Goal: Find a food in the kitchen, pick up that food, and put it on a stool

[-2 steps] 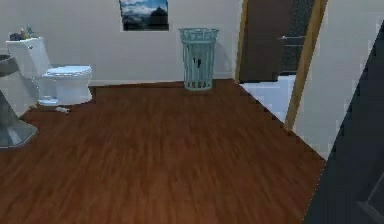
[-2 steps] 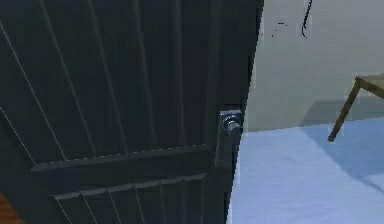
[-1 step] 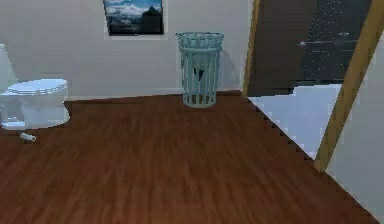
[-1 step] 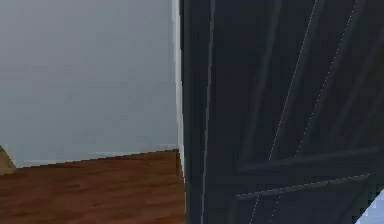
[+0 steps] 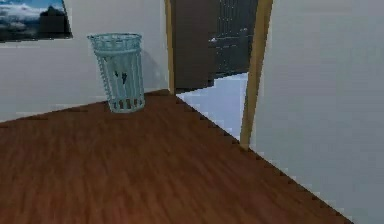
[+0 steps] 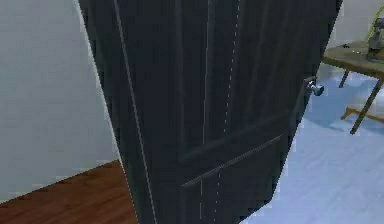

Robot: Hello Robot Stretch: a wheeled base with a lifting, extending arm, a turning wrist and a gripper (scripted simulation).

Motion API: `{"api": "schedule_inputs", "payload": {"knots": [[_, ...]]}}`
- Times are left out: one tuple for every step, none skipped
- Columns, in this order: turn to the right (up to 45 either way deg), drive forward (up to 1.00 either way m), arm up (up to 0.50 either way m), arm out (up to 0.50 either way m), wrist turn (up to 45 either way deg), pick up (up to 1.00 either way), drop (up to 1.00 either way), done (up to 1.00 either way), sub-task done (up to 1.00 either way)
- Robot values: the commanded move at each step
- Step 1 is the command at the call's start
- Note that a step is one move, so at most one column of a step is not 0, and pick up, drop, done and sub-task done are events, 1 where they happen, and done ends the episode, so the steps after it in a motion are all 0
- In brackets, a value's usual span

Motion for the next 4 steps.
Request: {"api": "schedule_inputs", "payload": {"knots": [[0.0, 1.0, 0.0, 0.0, 0.0, 0.0, 0.0, 0.0, 0.0], [3.0, 0.0, 0.0, 0.0, 0.0, 0.0, 0.0, 0.0, 0.0], [-9.0, 0.0, 0.0, 0.0, 0.0, 0.0, 0.0, 0.0, 0.0], [0.0, 0.8, 0.0, 0.0, 0.0, 0.0, 0.0, 0.0, 0.0]]}}
